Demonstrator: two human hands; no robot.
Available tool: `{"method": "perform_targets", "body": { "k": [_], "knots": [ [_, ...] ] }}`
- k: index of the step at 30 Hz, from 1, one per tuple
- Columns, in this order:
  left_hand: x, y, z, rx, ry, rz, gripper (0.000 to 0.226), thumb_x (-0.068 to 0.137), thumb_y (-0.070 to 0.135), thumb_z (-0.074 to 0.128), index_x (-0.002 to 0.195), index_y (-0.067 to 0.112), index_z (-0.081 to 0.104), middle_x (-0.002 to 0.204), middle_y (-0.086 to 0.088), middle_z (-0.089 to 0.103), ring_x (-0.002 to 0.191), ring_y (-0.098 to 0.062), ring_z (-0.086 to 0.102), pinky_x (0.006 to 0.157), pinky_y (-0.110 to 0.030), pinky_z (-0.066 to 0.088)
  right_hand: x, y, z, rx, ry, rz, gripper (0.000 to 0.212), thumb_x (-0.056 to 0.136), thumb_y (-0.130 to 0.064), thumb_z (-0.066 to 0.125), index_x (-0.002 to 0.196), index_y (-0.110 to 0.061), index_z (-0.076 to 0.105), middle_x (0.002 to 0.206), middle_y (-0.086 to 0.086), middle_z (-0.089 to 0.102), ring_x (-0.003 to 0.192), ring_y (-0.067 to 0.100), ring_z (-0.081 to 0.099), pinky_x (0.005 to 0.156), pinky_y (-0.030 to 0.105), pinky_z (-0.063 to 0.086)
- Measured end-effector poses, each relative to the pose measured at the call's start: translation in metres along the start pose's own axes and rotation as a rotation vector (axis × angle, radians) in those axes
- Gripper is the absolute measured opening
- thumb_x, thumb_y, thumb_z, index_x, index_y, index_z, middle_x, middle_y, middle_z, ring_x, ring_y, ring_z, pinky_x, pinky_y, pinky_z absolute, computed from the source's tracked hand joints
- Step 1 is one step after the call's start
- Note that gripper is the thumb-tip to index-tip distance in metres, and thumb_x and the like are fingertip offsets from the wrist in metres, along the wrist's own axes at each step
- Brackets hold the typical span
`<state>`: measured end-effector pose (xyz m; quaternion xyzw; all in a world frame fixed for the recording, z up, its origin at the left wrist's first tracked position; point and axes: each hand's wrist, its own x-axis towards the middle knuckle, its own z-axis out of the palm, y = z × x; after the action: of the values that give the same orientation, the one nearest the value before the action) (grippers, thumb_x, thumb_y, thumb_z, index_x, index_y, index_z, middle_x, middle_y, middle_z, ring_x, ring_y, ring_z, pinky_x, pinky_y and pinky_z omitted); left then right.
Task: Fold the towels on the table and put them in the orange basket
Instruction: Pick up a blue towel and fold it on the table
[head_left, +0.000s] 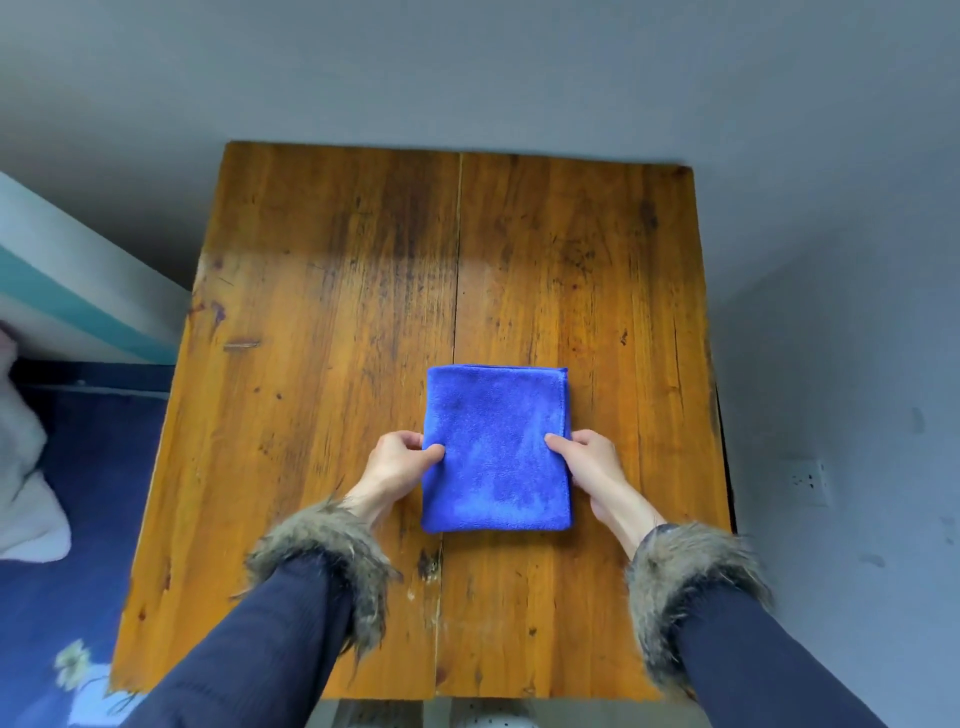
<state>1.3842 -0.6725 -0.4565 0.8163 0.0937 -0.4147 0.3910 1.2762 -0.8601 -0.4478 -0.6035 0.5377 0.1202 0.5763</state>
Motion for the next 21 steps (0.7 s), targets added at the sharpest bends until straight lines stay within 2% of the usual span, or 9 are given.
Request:
{"method": "perform_targets", "body": {
  "k": [2, 4, 6, 10, 13, 17, 21],
  "knots": [
    [-0.008, -0.003, -0.001, -0.05, 0.007, -0.001, 0.013, 0.083, 0.011, 0.063, 0.071, 0.014, 0.058, 0.079, -0.003, 0.062, 0.071, -0.015, 0.054, 0.066, -0.026, 0.041, -0.005, -0.002, -0.002, -0.007, -0.06, -0.029, 0.022, 0.088, -0.024, 0.061, 0.101, -0.006, 0.06, 0.104, 0.006, 0.066, 0.083, 0.015, 0.063, 0.061, 0.025, 0.049],
    [-0.018, -0.007, -0.003, -0.159, 0.025, -0.015, 0.009, 0.085, 0.009, 0.06, 0.076, 0.011, 0.058, 0.081, -0.006, 0.062, 0.072, -0.016, 0.055, 0.06, -0.025, 0.041, -0.012, -0.005, -0.004, -0.025, -0.121, -0.05, 0.023, 0.087, -0.025, 0.063, 0.102, -0.007, 0.06, 0.105, 0.005, 0.067, 0.091, 0.018, 0.065, 0.076, 0.034, 0.054],
    [-0.033, -0.01, -0.009, -0.273, 0.05, -0.033, 0.005, 0.086, 0.008, 0.059, 0.081, 0.007, 0.059, 0.083, -0.008, 0.064, 0.076, -0.019, 0.058, 0.064, -0.028, 0.044, -0.021, -0.013, -0.002, -0.038, -0.177, -0.074, 0.023, 0.087, -0.024, 0.064, 0.102, -0.008, 0.059, 0.104, 0.005, 0.067, 0.093, 0.019, 0.065, 0.082, 0.037, 0.053],
    [-0.077, -0.021, -0.031, -0.474, 0.104, -0.033, 0.01, 0.088, 0.007, 0.058, 0.079, 0.009, 0.062, 0.081, -0.007, 0.066, 0.073, -0.018, 0.061, 0.07, -0.031, 0.047, -0.051, -0.034, 0.009, -0.09, -0.308, -0.133, 0.018, 0.087, -0.019, 0.064, 0.1, -0.008, 0.059, 0.098, 0.007, 0.066, 0.081, 0.018, 0.063, 0.07, 0.031, 0.047],
    [-0.119, -0.036, -0.059, -0.531, 0.152, -0.013, 0.008, 0.089, 0.006, 0.056, 0.089, 0.006, 0.065, 0.09, -0.011, 0.067, 0.079, -0.02, 0.06, 0.078, -0.035, 0.045, -0.085, -0.054, 0.026, -0.165, -0.446, -0.194, 0.015, 0.087, -0.016, 0.063, 0.099, -0.01, 0.058, 0.093, 0.001, 0.063, 0.072, 0.01, 0.059, 0.064, 0.027, 0.048],
    [-0.186, -0.073, -0.103, -0.649, 0.256, 0.025, 0.01, 0.091, 0.007, 0.054, 0.088, 0.011, 0.063, 0.083, 0.001, 0.066, 0.065, 0.0, 0.062, 0.062, -0.017, 0.049, -0.143, -0.08, 0.064, -0.325, -0.671, -0.309, 0.011, 0.087, -0.017, 0.062, 0.096, -0.012, 0.059, 0.086, -0.002, 0.062, 0.071, 0.01, 0.056, 0.061, 0.025, 0.045],
    [-0.259, -0.129, -0.142, -0.798, 0.461, 0.057, 0.011, 0.089, 0.004, 0.055, 0.095, 0.011, 0.061, 0.091, -0.002, 0.065, 0.077, -0.01, 0.061, 0.065, -0.023, 0.048, -0.215, -0.087, 0.123, -0.482, -0.861, -0.408, 0.005, 0.086, -0.013, 0.06, 0.088, -0.015, 0.056, 0.08, -0.002, 0.064, 0.067, 0.011, 0.058, 0.061, 0.024, 0.046]
  ]
}}
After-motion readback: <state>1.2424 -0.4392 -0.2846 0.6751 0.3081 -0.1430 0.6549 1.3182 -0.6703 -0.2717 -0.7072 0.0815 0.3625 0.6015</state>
